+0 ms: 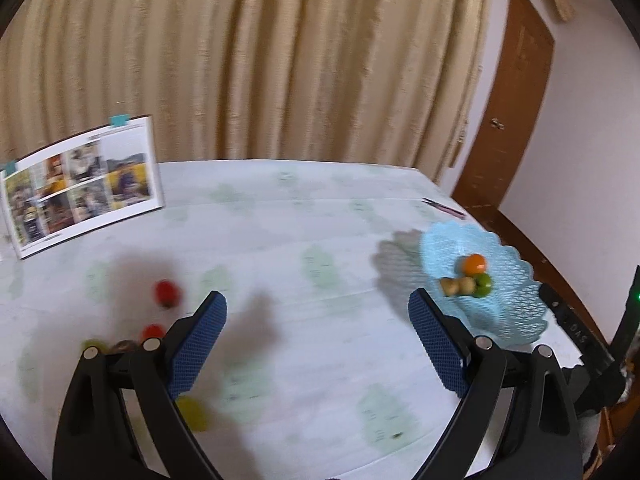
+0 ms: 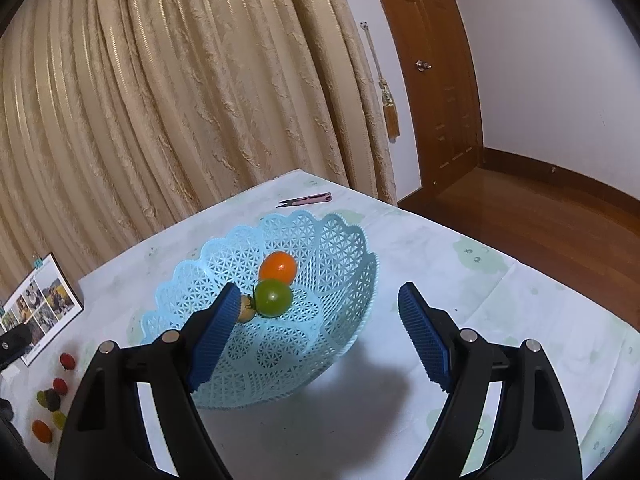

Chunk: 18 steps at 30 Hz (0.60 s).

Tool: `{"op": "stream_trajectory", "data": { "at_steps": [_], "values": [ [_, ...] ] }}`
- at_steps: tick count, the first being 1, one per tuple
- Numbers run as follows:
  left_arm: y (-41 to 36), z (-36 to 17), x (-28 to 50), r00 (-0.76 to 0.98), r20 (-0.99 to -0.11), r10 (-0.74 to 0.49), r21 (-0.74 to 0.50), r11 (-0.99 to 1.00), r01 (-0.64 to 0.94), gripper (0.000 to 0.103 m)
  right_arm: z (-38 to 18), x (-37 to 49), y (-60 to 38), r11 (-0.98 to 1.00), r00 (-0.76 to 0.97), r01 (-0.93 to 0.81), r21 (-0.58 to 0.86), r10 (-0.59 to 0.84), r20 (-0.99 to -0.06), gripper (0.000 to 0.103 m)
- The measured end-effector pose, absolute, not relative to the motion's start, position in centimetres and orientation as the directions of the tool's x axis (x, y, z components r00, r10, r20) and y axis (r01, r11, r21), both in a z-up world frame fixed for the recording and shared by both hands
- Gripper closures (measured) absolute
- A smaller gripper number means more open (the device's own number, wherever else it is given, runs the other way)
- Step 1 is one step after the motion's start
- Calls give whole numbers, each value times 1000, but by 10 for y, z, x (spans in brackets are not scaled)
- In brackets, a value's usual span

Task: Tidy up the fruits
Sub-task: 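Grasp the orange with the left gripper while the right gripper grasps a green tomato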

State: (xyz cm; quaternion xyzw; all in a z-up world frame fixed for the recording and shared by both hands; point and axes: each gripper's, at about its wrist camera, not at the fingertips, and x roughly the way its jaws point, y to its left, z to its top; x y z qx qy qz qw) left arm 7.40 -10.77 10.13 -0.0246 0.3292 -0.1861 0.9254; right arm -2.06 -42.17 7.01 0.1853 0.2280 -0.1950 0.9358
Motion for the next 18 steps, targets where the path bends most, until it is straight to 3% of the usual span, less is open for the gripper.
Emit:
{"op": "stream_trajectory", "data": {
  "at_steps": [8,18],
  "values": [
    [-46,94,54,776,-594,-211,-103,977,187,11,71,-19,-418,867,827,435,244,-278,-489,21],
    [9,57,40,738,-662,-131,-124,990,65,11,71,-17,-410,886,832,411,214,-268,-486,20]
  ]
}}
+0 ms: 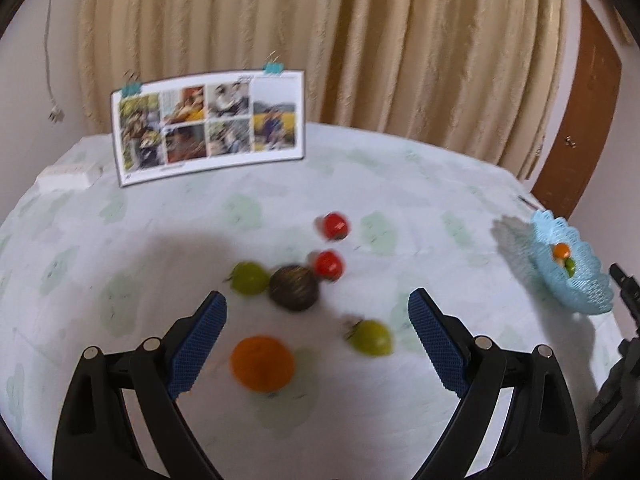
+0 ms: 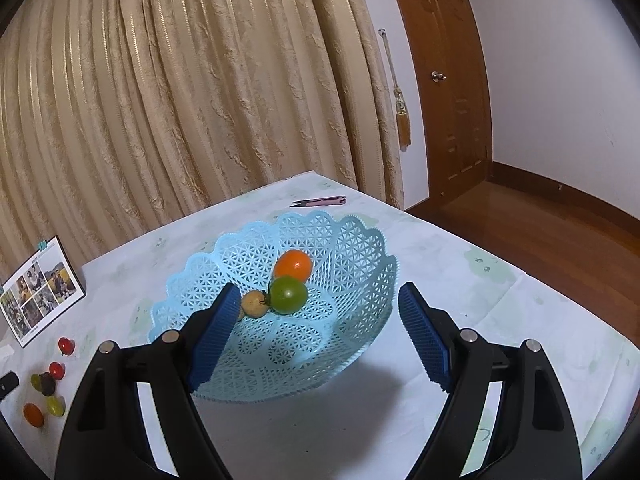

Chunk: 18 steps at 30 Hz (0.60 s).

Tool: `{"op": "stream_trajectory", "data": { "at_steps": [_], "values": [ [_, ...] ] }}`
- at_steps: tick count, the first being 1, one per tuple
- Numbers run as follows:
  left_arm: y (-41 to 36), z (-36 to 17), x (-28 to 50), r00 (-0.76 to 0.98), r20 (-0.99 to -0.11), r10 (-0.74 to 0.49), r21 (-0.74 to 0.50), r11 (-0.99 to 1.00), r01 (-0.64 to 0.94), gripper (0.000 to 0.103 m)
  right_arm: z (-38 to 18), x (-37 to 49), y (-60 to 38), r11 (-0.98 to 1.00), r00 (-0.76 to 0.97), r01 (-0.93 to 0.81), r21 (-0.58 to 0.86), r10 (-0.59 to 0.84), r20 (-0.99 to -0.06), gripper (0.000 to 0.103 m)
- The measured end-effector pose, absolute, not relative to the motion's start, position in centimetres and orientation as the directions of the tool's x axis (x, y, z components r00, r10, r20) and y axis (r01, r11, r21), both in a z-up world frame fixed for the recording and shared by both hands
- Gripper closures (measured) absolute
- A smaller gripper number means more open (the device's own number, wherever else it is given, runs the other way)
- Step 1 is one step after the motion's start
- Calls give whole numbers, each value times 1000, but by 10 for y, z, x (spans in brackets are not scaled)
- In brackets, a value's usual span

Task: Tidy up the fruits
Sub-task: 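Grasp the orange with the left gripper while the right gripper grasps a green tomato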

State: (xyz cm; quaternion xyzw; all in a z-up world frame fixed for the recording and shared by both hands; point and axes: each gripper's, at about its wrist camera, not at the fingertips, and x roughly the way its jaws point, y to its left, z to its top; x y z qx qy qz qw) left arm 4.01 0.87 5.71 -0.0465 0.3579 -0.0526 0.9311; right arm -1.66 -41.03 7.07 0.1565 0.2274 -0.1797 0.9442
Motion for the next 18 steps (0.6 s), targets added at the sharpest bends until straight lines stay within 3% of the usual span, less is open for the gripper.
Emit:
{"op": "stream_trajectory", "data": {
  "at_steps": [5,13,18],
  "values": [
    [18,44,36,721,-683,-114,-116,992,48,23,70,-15,-405,894,831,404,192,-271,-486,20],
    [33,26,36,681,-726,-98,-134,991,0,62,76,-11,-389,915,835,378,142,-270,-480,20],
    [34,24,31,690,-718,-94,-119,993,12,63,92,-11,-368,937,858,314,152,-211,-469,20]
  ]
}}
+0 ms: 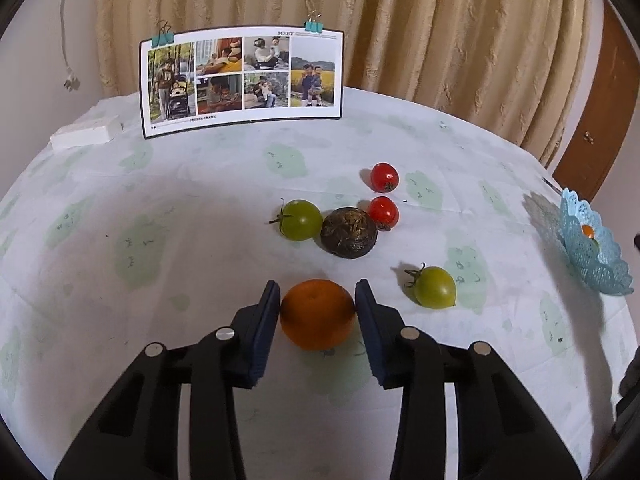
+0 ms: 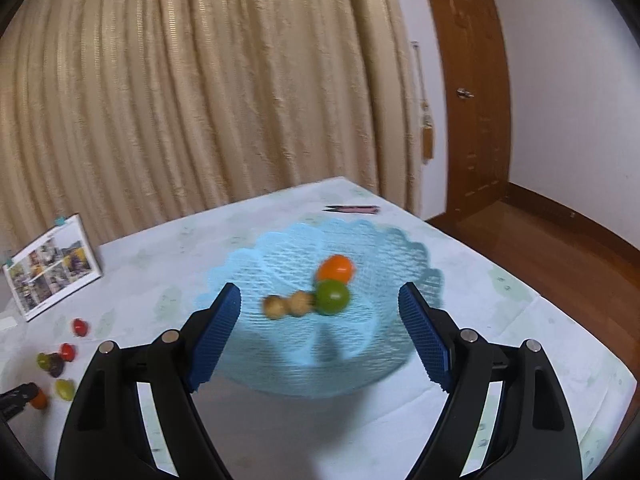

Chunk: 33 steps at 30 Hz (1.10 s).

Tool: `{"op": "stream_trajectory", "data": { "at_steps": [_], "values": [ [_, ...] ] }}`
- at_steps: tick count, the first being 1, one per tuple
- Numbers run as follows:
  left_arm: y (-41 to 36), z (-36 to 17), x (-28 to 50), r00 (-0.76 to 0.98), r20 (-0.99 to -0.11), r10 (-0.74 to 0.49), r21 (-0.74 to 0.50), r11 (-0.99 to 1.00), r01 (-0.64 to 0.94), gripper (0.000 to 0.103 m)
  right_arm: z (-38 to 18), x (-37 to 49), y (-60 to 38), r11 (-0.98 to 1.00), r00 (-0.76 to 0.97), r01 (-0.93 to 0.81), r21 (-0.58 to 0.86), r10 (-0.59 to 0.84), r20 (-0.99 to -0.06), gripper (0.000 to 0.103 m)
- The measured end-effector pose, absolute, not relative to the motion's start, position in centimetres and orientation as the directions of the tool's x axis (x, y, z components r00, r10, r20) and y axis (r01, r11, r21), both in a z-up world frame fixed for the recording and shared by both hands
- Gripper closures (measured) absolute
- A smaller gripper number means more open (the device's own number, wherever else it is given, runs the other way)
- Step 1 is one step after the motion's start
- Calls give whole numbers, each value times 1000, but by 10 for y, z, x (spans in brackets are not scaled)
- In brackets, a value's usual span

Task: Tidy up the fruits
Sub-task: 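Grasp the orange with the left gripper while the right gripper grasps a green tomato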

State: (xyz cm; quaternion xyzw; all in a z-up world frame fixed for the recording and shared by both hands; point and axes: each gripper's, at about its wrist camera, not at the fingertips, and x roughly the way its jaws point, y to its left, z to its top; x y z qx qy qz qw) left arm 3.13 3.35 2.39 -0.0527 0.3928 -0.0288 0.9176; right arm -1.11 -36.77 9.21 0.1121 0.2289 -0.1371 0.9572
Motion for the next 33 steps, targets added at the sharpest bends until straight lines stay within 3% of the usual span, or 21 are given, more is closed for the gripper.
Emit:
{"op": "stream_trajectory", "data": {
  "at_steps": [6,15,21,27,29,33],
  "values": [
    [37,21,31,681,-722,-120,-147,989,19,61,108,-2,-321,978,877,148,146,-62,-476,18],
    [36,18,30,668,-728,-153,-175,984,35,63,97,22,-239,976,788,-129,176,208,-580,16],
    [41,29,20,736,-673,-70,-138,990,-32,63,71,39,-182,939,642,-286,192,336,-689,16],
    [53,39,13,784,-621,-4,-132,986,-100,63,53,43,-134,912,588,-392,117,347,-730,17],
    [56,39,12,785,-620,-4,-139,985,-105,63,51,45,-123,901,582,-420,109,359,-730,19],
    [60,40,11,789,-615,-3,-149,982,-112,63,45,53,-104,880,551,-467,85,365,-750,34]
  ]
}}
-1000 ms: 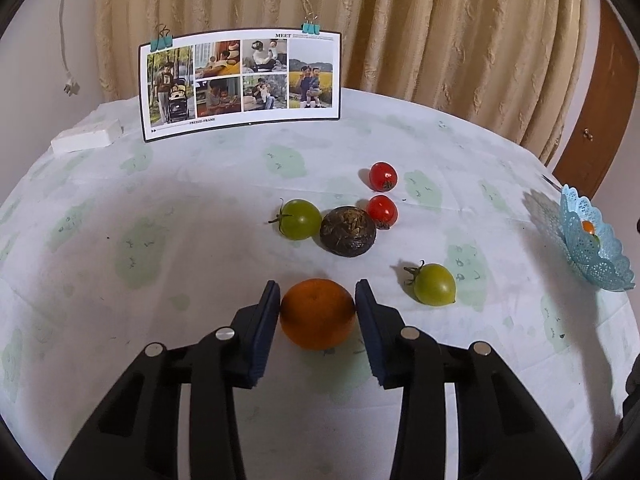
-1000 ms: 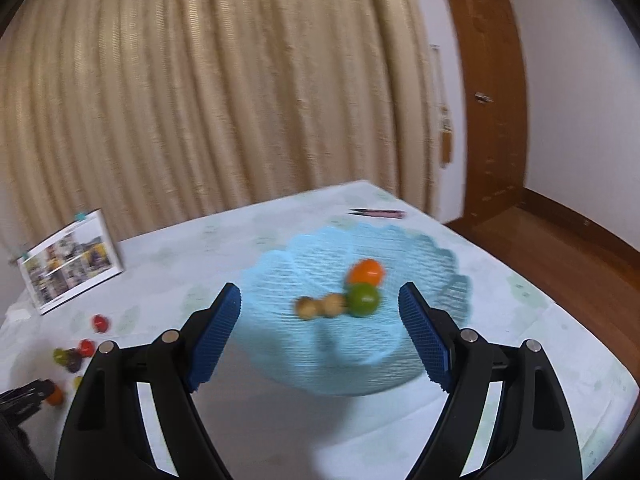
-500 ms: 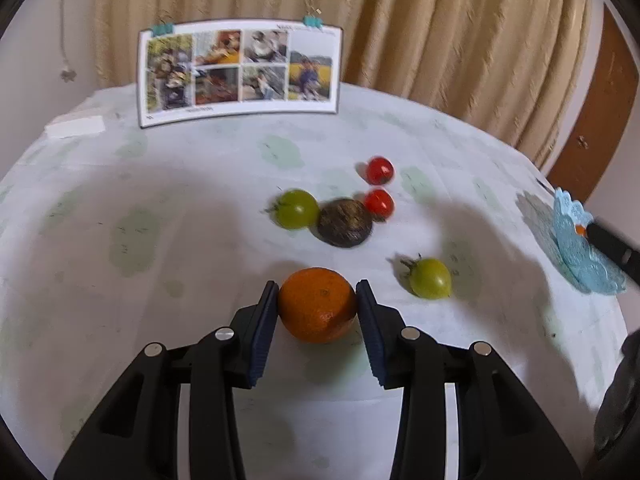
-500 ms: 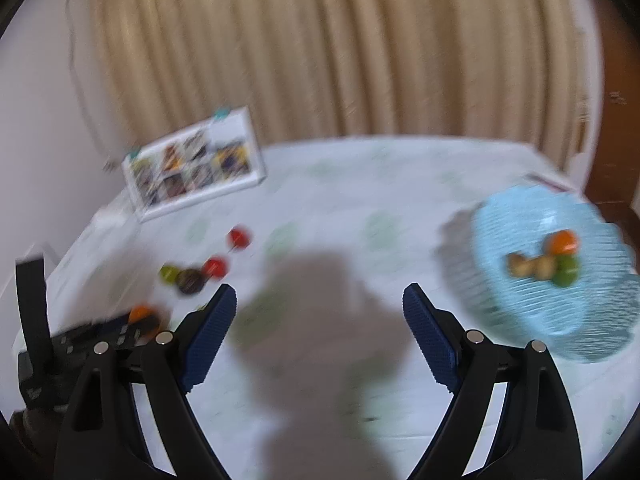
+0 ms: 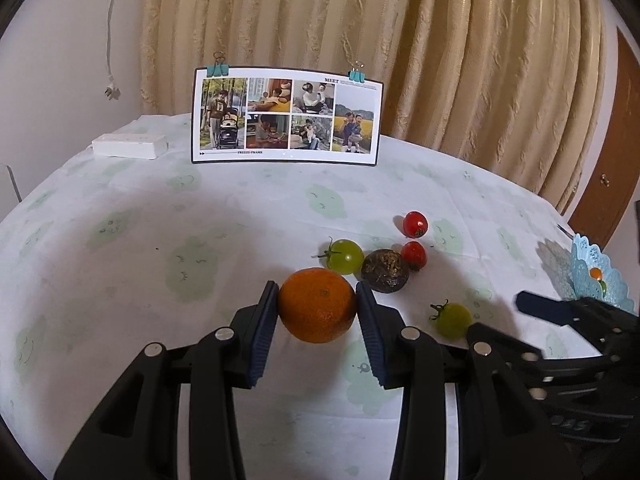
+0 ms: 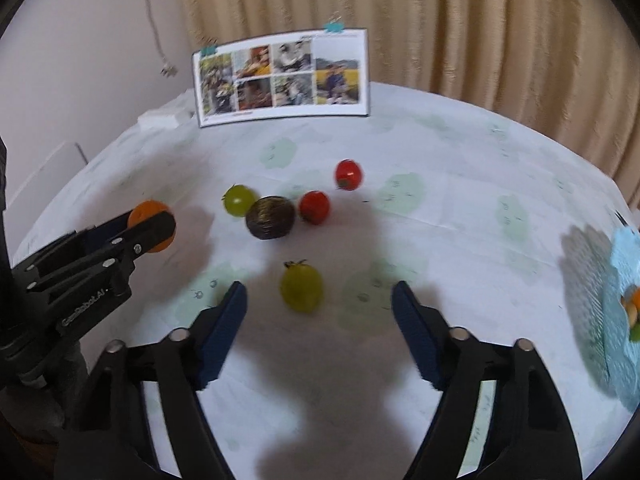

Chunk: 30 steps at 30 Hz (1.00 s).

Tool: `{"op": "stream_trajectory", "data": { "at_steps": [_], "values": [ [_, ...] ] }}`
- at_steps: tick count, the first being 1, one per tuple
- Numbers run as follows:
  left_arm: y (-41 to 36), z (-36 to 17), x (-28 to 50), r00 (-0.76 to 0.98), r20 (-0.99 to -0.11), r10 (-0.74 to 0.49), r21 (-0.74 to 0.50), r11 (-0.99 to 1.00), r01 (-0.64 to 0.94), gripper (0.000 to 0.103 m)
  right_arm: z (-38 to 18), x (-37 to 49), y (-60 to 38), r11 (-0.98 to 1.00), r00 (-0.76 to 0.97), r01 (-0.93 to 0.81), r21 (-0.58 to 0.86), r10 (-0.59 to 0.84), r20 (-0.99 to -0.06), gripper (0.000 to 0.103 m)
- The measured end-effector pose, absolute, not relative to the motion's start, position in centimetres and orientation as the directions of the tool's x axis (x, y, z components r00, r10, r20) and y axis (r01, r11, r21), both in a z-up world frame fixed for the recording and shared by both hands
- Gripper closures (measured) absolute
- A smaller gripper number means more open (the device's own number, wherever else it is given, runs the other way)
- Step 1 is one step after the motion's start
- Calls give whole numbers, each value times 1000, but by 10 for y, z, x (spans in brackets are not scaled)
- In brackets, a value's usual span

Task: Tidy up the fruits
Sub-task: 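Grasp the orange with the left gripper while the right gripper grasps a green tomato, then carry the green tomato in the right gripper into the blue basket and release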

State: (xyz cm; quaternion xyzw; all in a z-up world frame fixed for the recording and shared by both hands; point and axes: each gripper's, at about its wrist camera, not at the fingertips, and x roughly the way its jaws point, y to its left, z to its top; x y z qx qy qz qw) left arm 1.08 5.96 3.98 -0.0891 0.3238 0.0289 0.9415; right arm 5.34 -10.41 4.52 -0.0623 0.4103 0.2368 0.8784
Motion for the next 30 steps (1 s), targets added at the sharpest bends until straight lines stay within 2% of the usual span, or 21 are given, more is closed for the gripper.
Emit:
{"op": "stream_trajectory", "data": {
  "at_steps": [7,13,21,30],
  "values": [
    [66,39,10,788,-616,-7,-173,977,-126,63,32,66,-85,871,511,-487,73,351,-784,60],
    [64,39,10,789,-614,-16,-170,979,-113,63,27,68,-85,868,493,-490,81,352,-796,74],
    [63,38,11,784,-620,-19,-164,981,-107,63,36,62,-96,874,510,-472,114,376,-774,74],
    [61,36,13,780,-626,-18,-156,982,-103,63,78,50,-159,924,636,-343,171,363,-682,74]
  ]
}}
